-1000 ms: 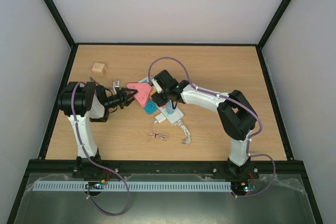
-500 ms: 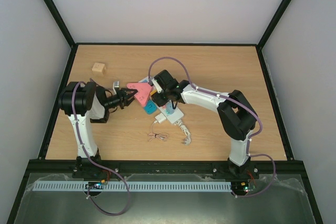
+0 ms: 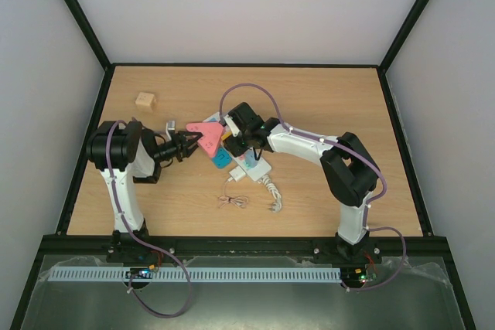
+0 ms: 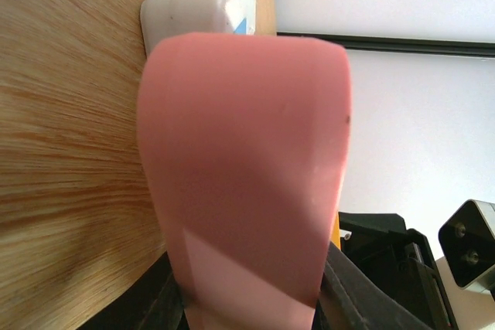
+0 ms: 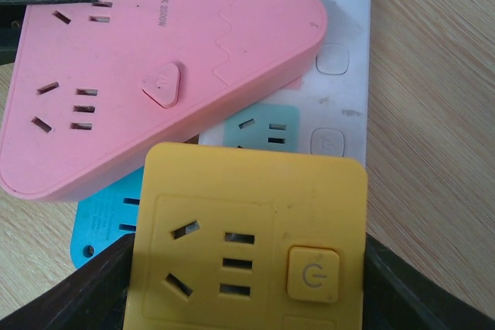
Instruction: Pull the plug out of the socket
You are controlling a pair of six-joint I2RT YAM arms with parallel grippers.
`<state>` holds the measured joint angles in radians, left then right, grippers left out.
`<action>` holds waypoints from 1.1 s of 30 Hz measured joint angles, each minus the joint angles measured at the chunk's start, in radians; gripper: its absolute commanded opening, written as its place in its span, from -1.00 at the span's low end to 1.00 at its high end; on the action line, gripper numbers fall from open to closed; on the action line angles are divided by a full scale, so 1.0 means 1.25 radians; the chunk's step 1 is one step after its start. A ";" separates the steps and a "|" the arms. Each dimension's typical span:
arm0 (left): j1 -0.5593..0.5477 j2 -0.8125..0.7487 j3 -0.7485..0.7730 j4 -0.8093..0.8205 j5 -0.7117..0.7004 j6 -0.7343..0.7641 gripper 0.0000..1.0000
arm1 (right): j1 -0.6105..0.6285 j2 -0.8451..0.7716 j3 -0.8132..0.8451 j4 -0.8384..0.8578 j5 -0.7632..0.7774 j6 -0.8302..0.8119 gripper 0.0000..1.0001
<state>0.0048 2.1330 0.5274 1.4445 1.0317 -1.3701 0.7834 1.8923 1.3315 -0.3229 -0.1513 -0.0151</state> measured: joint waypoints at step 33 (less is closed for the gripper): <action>-0.021 -0.062 -0.032 -0.018 -0.049 0.052 -0.68 | -0.005 -0.001 -0.006 0.011 -0.012 0.000 -0.95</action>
<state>-0.0212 2.0556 0.4877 1.4223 0.9707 -1.3056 0.7765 1.8915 1.3243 -0.3088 -0.1661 -0.0147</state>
